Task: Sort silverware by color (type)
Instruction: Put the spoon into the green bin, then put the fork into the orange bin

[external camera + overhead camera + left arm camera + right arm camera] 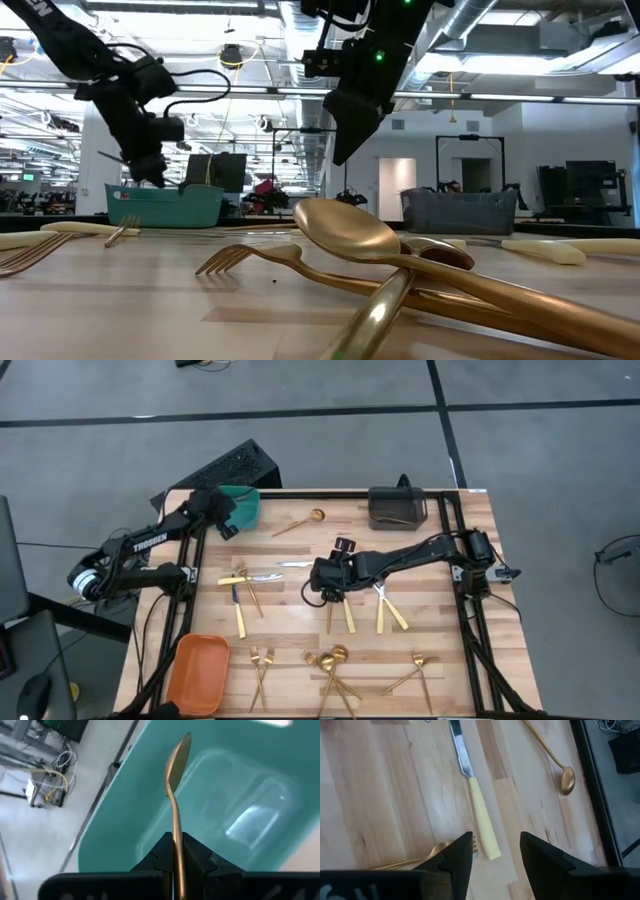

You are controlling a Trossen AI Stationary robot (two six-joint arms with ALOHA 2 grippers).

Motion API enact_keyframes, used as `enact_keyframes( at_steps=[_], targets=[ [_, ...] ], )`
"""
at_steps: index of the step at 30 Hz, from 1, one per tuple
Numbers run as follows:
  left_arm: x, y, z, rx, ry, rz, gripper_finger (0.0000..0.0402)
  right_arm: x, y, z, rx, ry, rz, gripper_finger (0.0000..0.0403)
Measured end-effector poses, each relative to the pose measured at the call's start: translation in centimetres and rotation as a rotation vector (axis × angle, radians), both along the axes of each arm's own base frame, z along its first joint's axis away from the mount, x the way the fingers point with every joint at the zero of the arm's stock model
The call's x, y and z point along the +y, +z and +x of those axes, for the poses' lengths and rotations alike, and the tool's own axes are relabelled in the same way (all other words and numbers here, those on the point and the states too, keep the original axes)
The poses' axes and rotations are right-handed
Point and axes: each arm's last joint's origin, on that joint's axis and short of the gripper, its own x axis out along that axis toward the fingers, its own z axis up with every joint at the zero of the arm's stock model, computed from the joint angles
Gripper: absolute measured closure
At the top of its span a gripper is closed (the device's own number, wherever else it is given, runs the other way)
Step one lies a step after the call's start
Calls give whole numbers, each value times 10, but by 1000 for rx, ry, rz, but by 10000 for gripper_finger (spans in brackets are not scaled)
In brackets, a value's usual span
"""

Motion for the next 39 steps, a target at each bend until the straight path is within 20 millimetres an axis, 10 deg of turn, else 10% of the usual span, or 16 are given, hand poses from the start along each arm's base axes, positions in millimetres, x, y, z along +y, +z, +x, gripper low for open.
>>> enact_keyframes(
  at_steps=[15,28,39],
  targets=[
    [18,19,26,332,-223,-173,397,-5,7,-14,59,49,-20,213],
    [70,12,61,195,-26,-400,335,-43,15,-110,-276,-37,328,222],
    [86,60,72,132,179,-256,264,-34,-17,-158,-407,-178,434,216]
  ],
)
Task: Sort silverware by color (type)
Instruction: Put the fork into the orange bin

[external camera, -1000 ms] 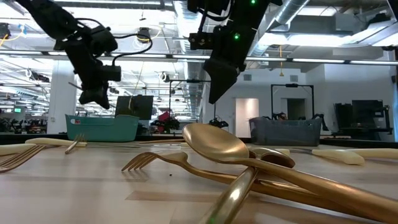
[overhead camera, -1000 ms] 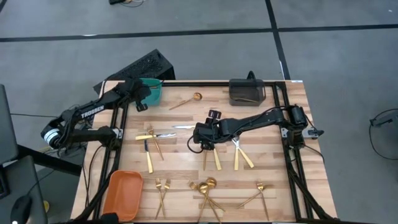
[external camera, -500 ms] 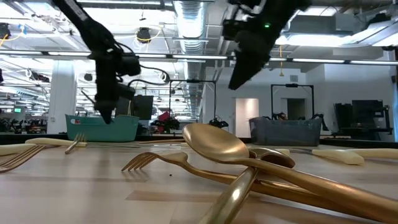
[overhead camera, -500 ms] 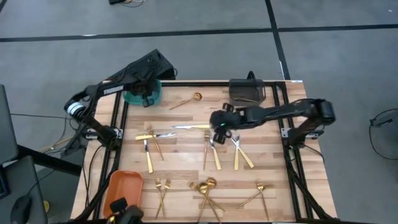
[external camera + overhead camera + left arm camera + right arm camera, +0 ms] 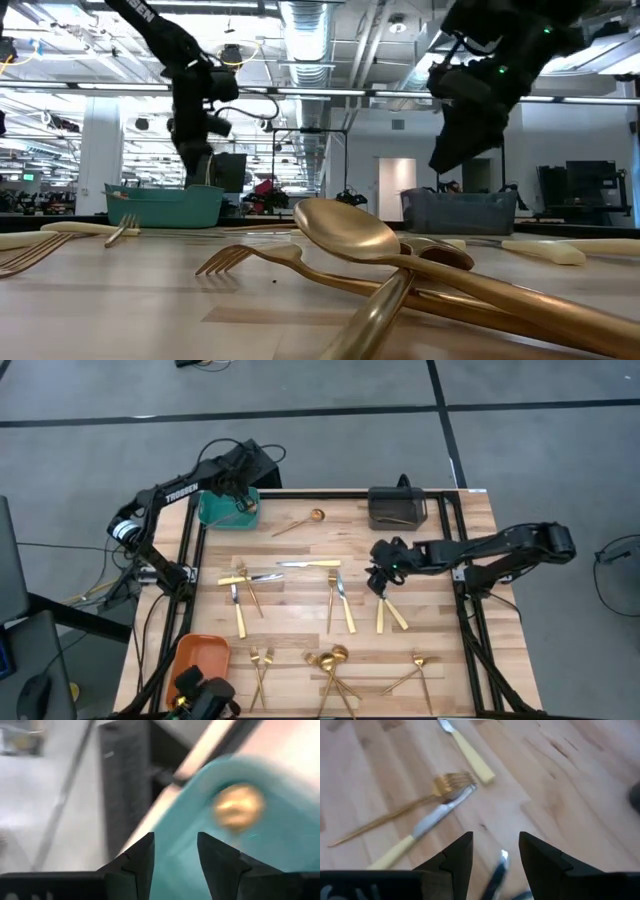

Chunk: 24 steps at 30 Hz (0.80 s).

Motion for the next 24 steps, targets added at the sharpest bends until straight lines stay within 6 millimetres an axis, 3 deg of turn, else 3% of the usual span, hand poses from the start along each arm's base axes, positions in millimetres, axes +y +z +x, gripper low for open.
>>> enact_keyframes(
  at_steps=[4,7,17,24],
  targets=[
    [-11,5,14,-245,-67,-148,274,12,-9,-2,-41,35,12,219],
    [-31,2,28,-339,-164,-242,290,19,-14,-4,-32,38,36,227],
    [-130,-15,70,-482,-349,-277,335,40,-19,-4,-38,98,56,244],
    [-198,-10,77,-618,-455,-232,336,52,-29,13,-57,176,110,247]
  ],
)
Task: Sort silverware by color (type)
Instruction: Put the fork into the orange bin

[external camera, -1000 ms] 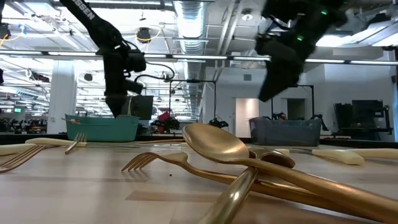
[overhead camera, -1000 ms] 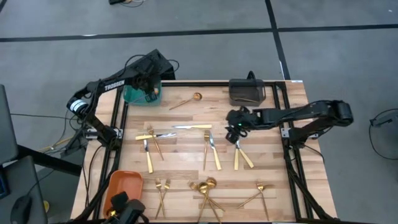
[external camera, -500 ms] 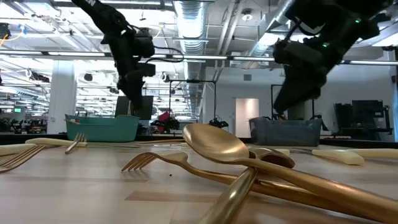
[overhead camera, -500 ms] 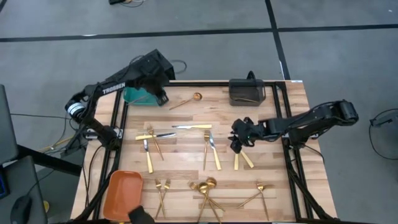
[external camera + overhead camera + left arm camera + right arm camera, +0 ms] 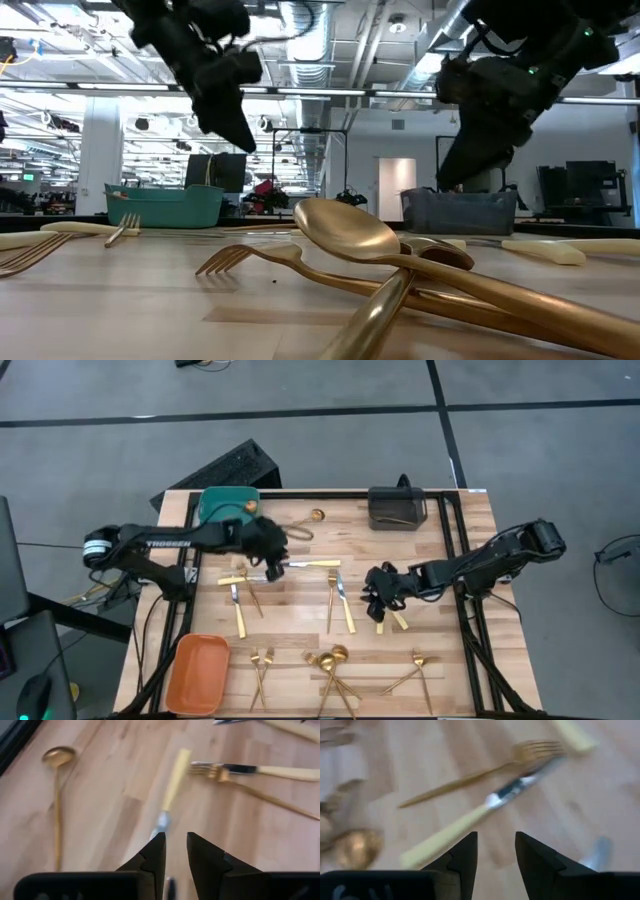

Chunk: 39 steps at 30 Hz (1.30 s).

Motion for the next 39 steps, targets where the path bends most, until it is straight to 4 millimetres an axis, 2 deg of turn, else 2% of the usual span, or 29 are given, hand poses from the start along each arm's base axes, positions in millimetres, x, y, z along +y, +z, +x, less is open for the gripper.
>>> enact_keyframes(
  at_steps=[4,11,15,19,22,26,31,34,39],
  targets=[
    [-27,0,-4,-2,-4,32,336,5,6,13,-50,43,-15,262],
    [-59,-5,-6,14,-44,15,336,8,22,25,-121,40,-158,285],
    [-75,-18,5,33,-77,4,336,13,24,24,-151,-28,-247,285],
    [-92,-41,19,78,-114,-2,336,26,25,19,-169,-119,-357,285],
    [-107,-48,31,6,-145,-56,336,34,25,11,-139,-116,-406,285],
    [-117,-41,40,-95,-218,-27,336,27,26,-1,-60,-145,-349,285],
    [-113,-26,39,-153,-139,75,336,13,26,-21,69,-255,-267,285],
    [-114,-11,35,-261,-85,139,336,13,30,-31,97,-282,-251,285],
    [-121,13,24,-497,-104,240,336,24,43,-46,9,-312,-247,285]
  ],
)
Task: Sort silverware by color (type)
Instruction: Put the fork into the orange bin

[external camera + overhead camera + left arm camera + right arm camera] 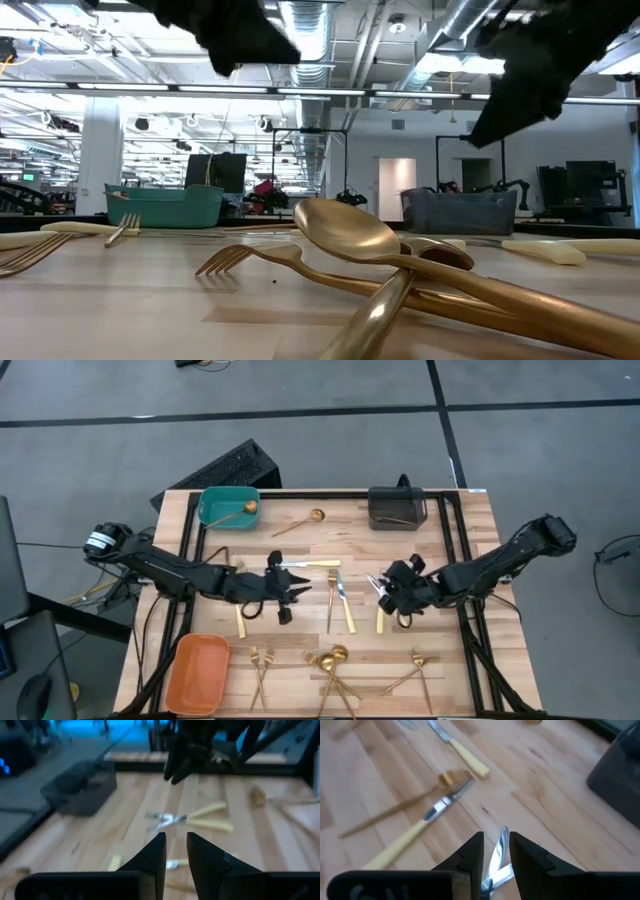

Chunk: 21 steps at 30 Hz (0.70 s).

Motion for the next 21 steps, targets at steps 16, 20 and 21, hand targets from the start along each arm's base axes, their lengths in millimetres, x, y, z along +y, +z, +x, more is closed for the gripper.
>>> enact_keyframes(
  at_steps=[16,20,21],
  targets=[
    [-5,-65,-38,6,53,-261,336,31,-25,-28,73,-37,275,284],
    [-21,-71,-47,29,8,-267,336,53,-41,-13,59,81,257,284],
    [-25,-71,-48,35,-15,-249,336,58,-45,-7,54,135,238,284]
  ],
)
